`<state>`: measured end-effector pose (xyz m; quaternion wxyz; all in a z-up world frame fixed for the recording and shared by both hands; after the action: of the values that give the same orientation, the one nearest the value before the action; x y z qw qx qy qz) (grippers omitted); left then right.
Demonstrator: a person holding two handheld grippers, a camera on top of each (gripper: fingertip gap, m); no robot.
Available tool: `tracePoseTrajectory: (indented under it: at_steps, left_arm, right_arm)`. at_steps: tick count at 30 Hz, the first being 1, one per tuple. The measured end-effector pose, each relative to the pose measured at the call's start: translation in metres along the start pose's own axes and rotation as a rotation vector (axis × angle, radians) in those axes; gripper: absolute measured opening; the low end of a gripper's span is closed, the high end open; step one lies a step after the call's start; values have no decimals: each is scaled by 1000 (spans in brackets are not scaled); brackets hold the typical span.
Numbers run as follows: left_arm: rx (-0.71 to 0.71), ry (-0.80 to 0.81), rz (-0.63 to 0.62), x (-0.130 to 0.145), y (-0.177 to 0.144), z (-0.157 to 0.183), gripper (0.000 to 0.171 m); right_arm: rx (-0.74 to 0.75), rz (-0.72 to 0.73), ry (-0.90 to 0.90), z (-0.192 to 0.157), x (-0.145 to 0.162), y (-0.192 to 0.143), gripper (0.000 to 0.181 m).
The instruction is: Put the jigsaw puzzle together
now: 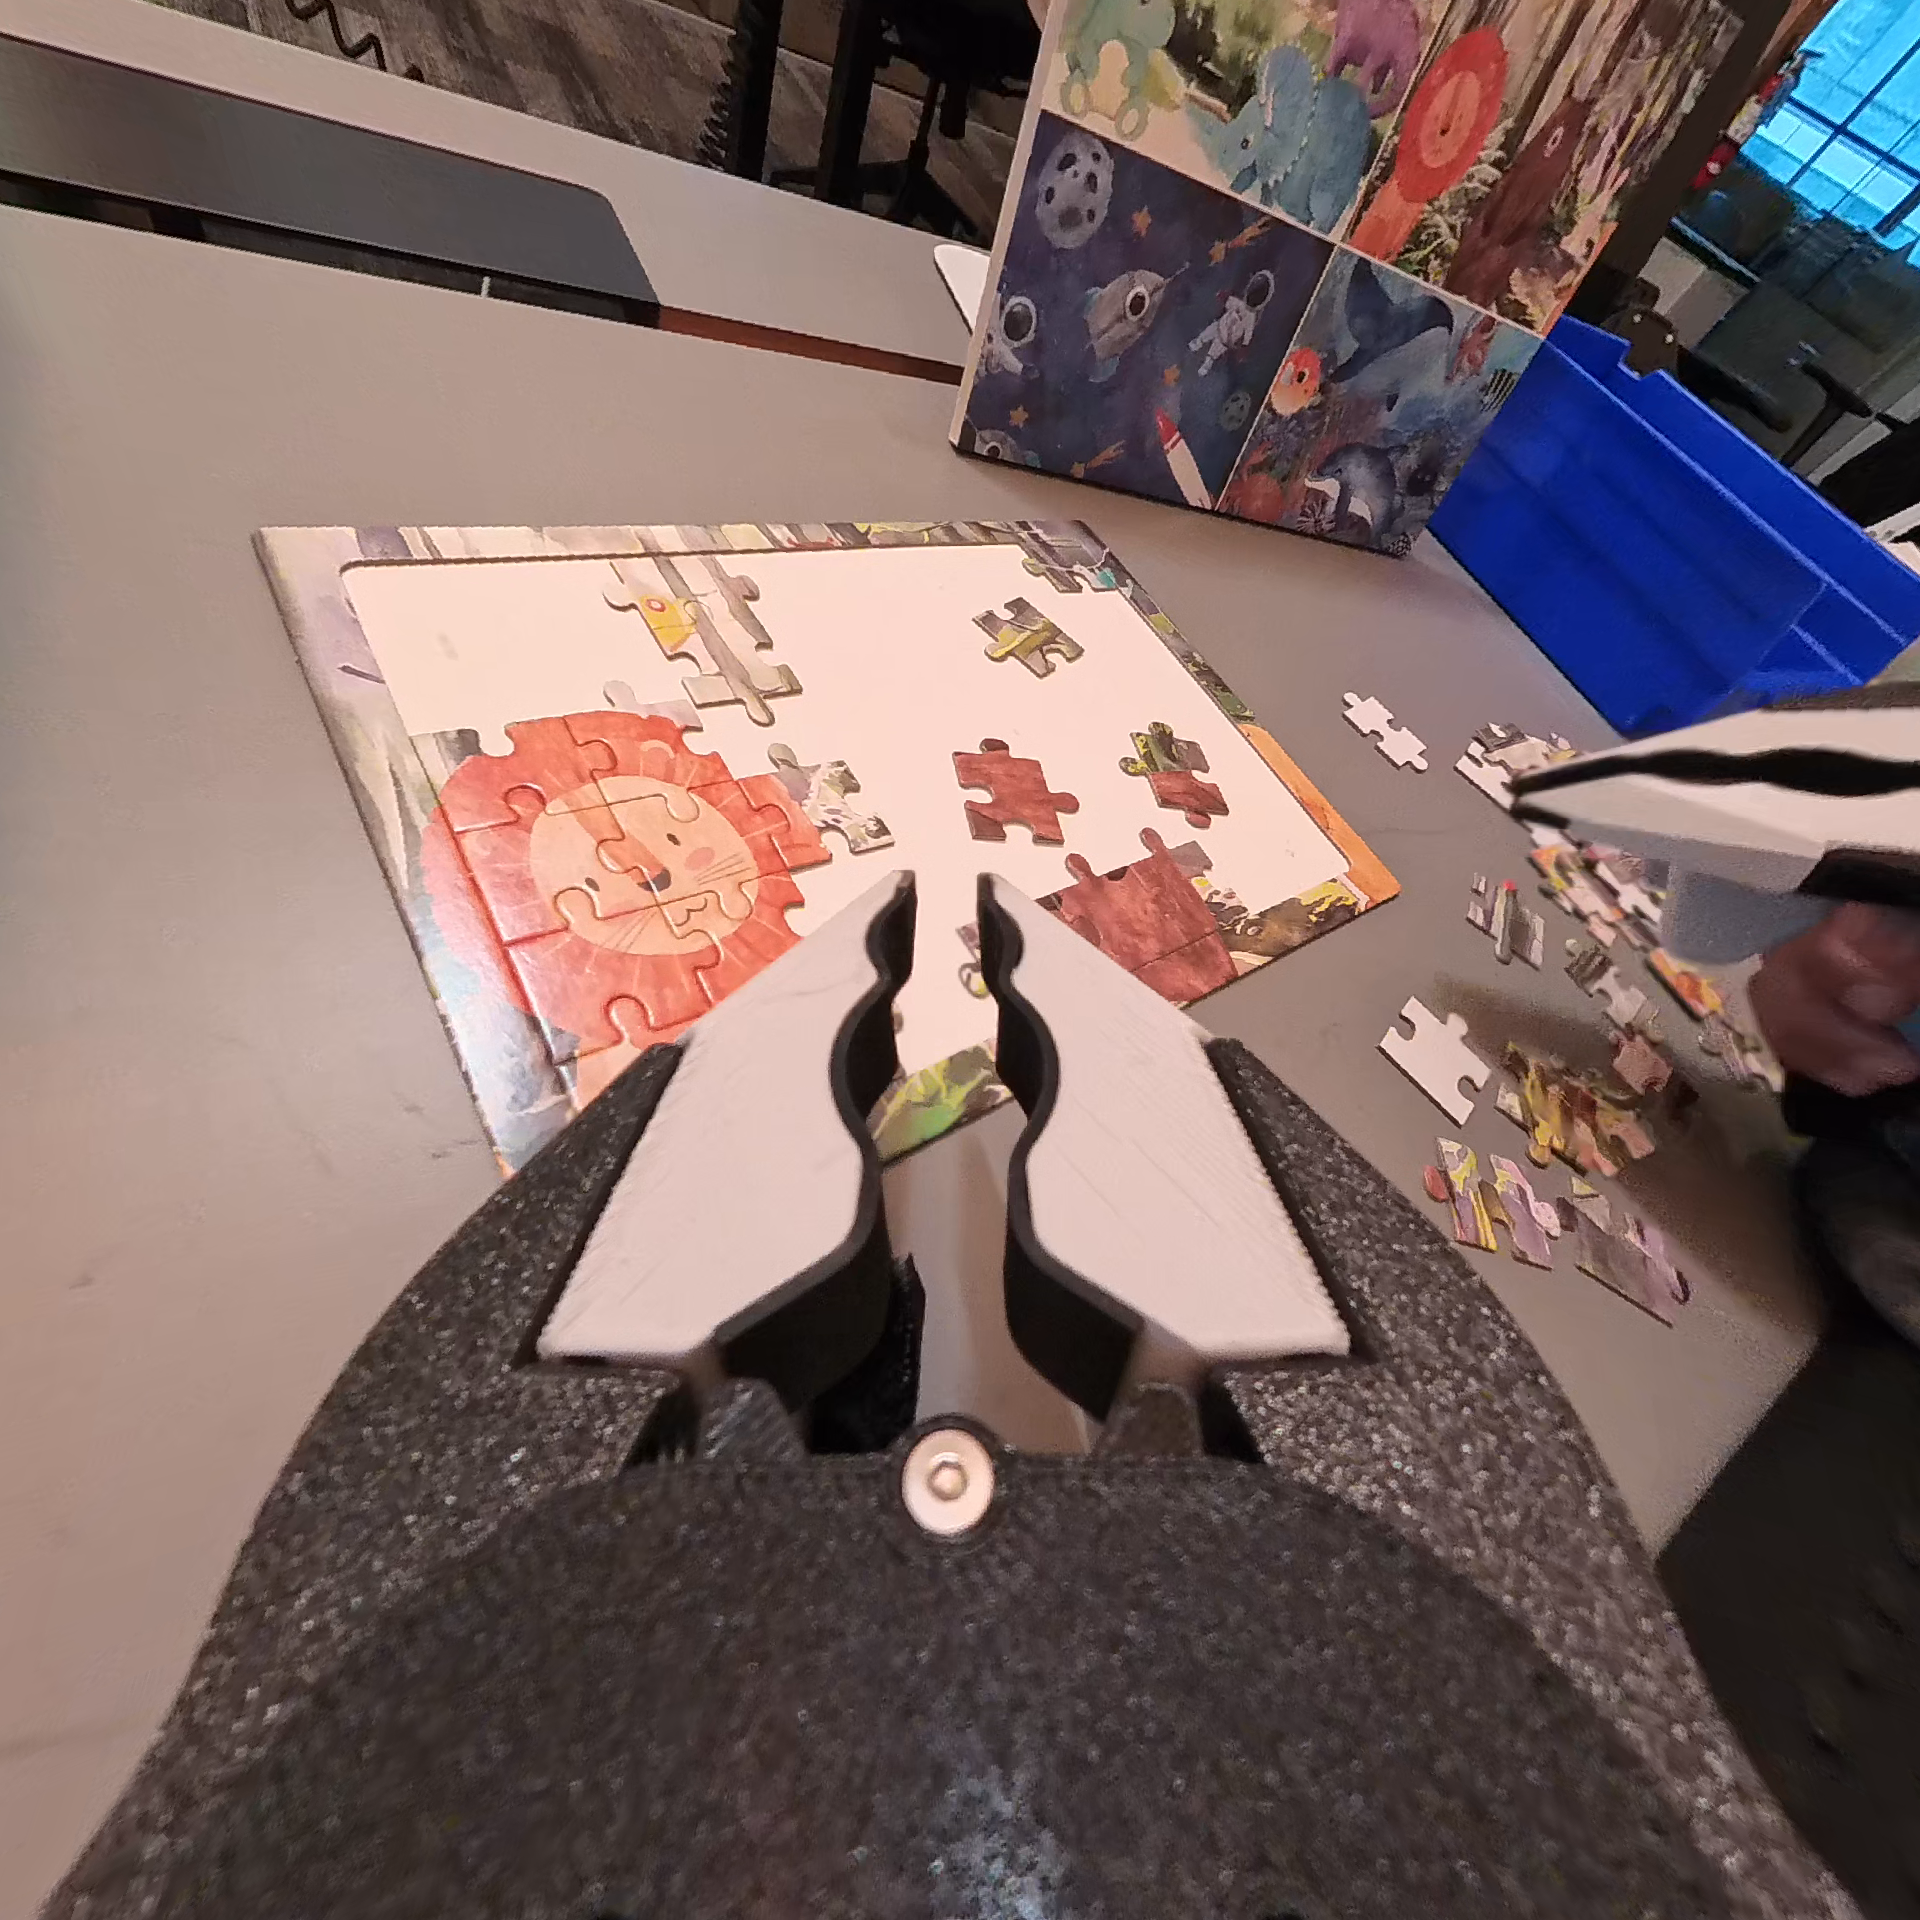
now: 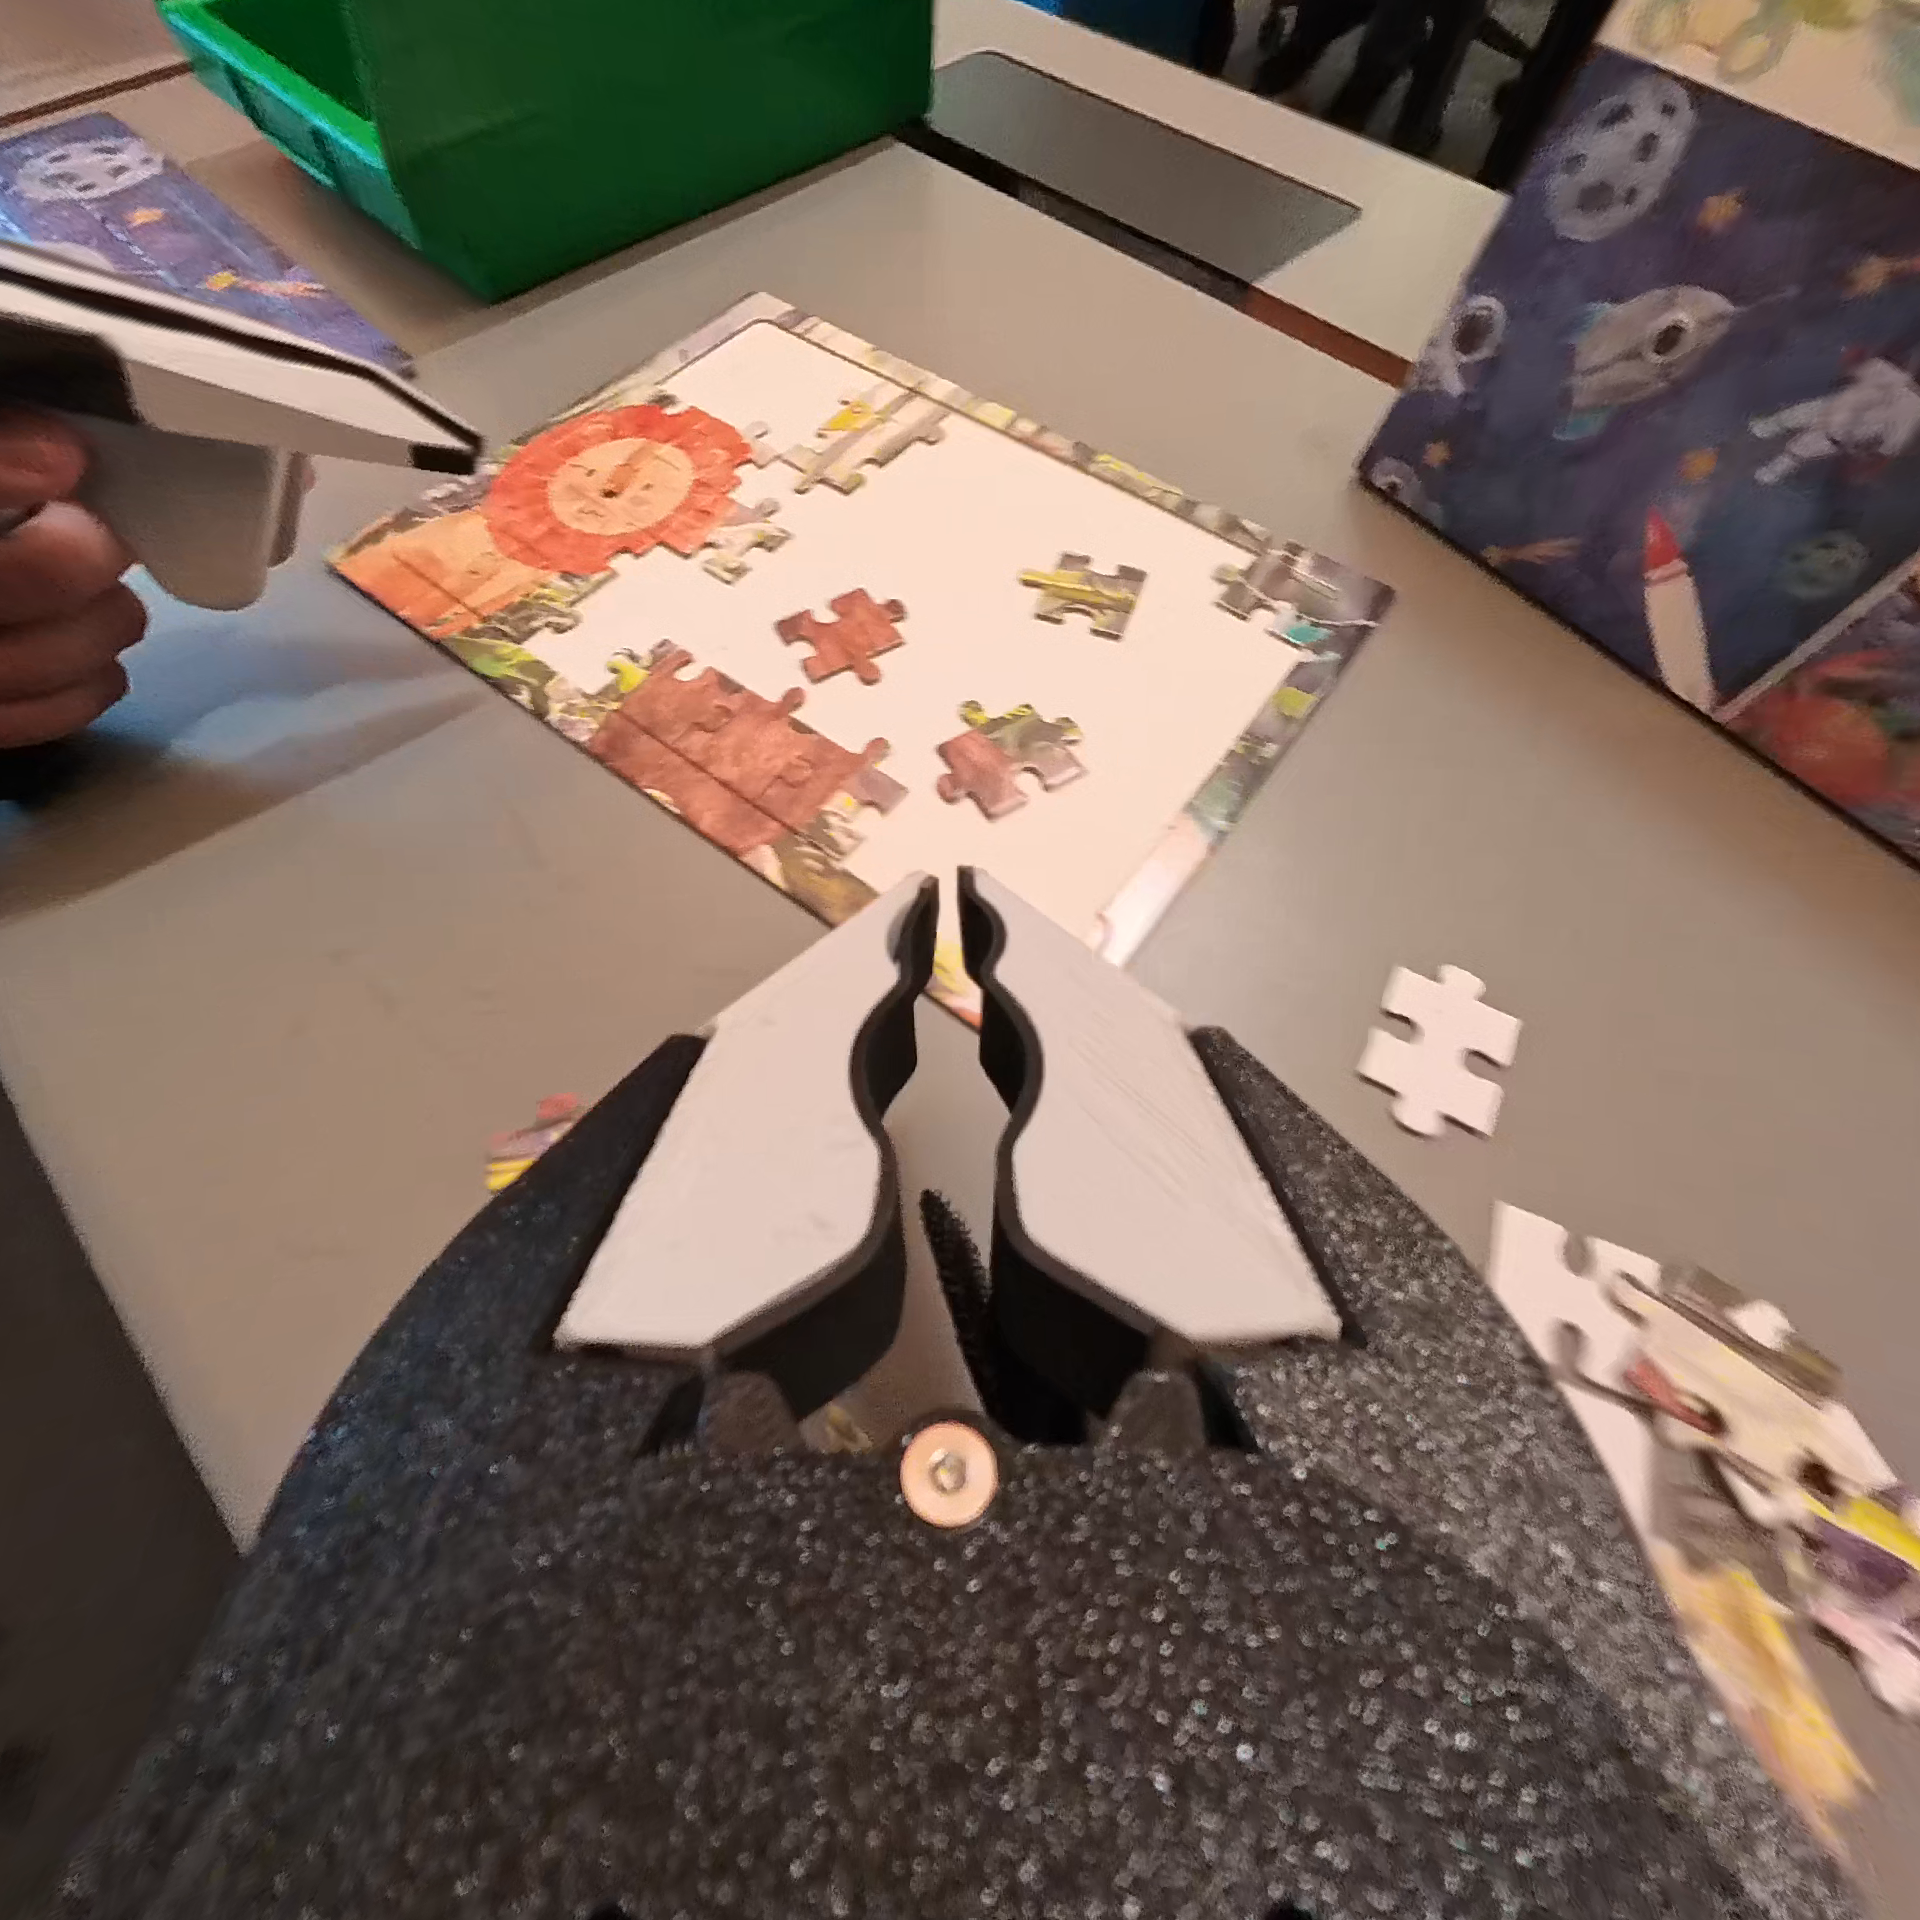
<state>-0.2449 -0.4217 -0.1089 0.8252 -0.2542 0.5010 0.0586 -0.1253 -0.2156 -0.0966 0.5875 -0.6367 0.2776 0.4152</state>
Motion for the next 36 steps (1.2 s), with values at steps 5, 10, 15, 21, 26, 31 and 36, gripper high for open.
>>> tracePoseTrajectory:
  at_steps: [5,10,15,21,26,31,36]
  left_arm:
    - [-10,18,14,-1,-2,1,11]
    - [-8,35,-2,0,0,3,11]
    - [-8,36,-3,1,0,4,11]
    - [0,36,-10,2,0,5,11]
    - [8,33,-11,3,0,6,11]
    - [13,27,-11,3,0,6,11]
    - [24,24,-15,3,1,8,11]
  right_arm:
    - [296,-176,25,106,30,-51,8]
    - [263,-347,101,149,67,-113,20]
    - [156,-493,91,146,103,-145,24]
    - [134,-457,170,158,112,-146,30]
    - [144,-435,158,160,116,-128,37]
    - [51,-479,186,148,119,-133,40]
    - [4,-506,57,134,120,-136,38]
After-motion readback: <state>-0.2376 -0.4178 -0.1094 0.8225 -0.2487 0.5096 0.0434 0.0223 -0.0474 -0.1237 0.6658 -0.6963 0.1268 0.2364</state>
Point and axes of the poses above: each gripper's, where its closed fingertips meet, y out along the fingers, x out of its underside, z = x × y across the jaws, the point moved 5 cm from there along -y, back along the fingers, and after that the axes turned 3 degrees about x, right-handed, at the moved point
